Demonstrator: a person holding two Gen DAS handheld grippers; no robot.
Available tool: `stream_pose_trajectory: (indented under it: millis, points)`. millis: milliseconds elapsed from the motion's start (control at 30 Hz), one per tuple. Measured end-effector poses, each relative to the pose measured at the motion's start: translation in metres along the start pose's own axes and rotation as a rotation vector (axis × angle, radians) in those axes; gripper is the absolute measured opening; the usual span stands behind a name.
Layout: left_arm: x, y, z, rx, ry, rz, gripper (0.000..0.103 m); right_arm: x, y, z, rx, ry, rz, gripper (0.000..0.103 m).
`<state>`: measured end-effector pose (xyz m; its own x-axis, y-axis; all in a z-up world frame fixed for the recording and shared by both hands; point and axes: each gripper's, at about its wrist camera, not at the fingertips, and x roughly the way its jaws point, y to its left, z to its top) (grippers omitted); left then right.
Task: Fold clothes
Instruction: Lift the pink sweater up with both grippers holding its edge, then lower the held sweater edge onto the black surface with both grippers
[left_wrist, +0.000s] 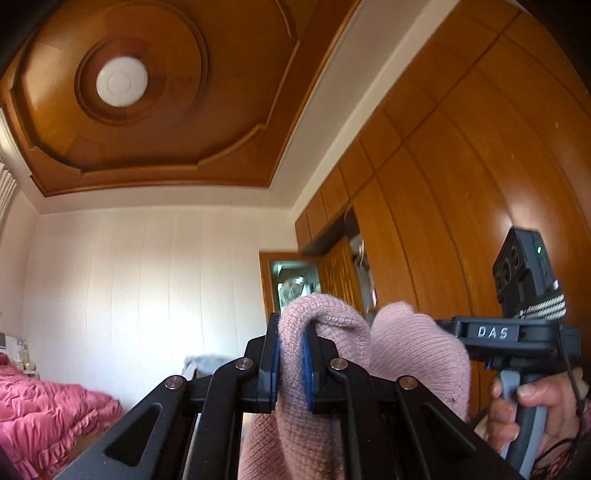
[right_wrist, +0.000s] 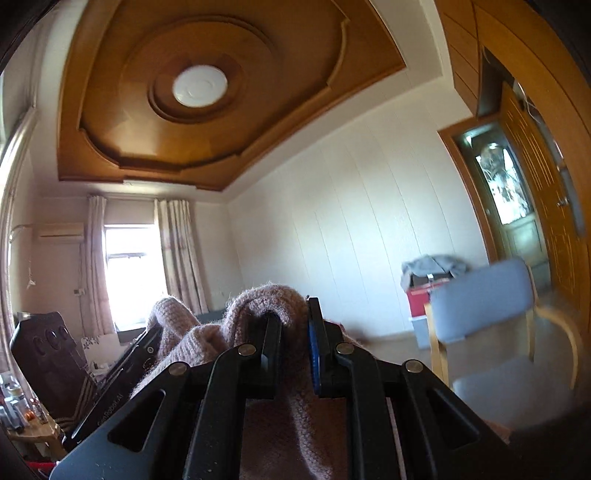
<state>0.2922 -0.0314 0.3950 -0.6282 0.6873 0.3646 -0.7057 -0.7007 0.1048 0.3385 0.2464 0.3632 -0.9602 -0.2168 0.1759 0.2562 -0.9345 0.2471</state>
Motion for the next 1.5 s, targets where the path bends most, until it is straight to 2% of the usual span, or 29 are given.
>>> stream_pose_trajectory:
  millis: [200, 333, 500, 600, 667, 767, 867, 1000, 1167, 1267, 1400, 1500]
  points:
    - [-0.017, -0.001, 0.065, -0.075, -0.086, -0.037, 0.009, -0.024, 0.042, 0.039, -0.05, -0.081, 0.06, 0.013]
    - [-0.055, -0.009, 0.104, -0.088, -0.183, -0.069, 0.009, -0.052, 0.074, 0.056, -0.087, -0.14, 0.109, 0.013]
    - [-0.106, -0.026, 0.145, -0.067, -0.309, -0.121, 0.009, -0.107, 0.124, 0.069, -0.173, -0.254, 0.175, 0.013]
    - [-0.123, -0.035, 0.155, -0.042, -0.348, -0.145, 0.01, -0.131, 0.146, 0.068, -0.209, -0.305, 0.206, 0.013]
    - [-0.119, -0.033, 0.148, -0.064, -0.309, -0.149, 0.01, -0.136, 0.153, 0.064, -0.213, -0.303, 0.207, 0.013]
    - [-0.105, -0.029, 0.135, -0.102, -0.238, -0.149, 0.01, -0.118, 0.141, 0.047, -0.188, -0.252, 0.185, 0.013]
    - [-0.065, -0.014, 0.094, -0.141, -0.135, -0.131, 0.01, -0.093, 0.112, 0.022, -0.141, -0.191, 0.126, 0.013]
    - [0.001, 0.006, 0.016, -0.156, 0.04, -0.07, 0.011, -0.05, 0.063, -0.024, -0.123, -0.085, -0.023, 0.013]
    - [0.08, 0.036, -0.12, -0.185, 0.329, 0.04, 0.011, 0.018, -0.028, -0.108, -0.039, 0.112, -0.214, 0.013]
    - [0.102, 0.055, -0.202, -0.249, 0.467, 0.125, 0.011, 0.054, -0.087, -0.164, 0.032, 0.257, -0.308, 0.013]
    - [0.107, 0.076, -0.299, -0.359, 0.606, 0.199, 0.011, 0.087, -0.161, -0.238, 0.14, 0.464, -0.4, 0.013]
    - [0.105, 0.076, -0.348, -0.304, 0.676, 0.226, 0.011, 0.096, -0.198, -0.273, 0.169, 0.548, -0.447, 0.013]
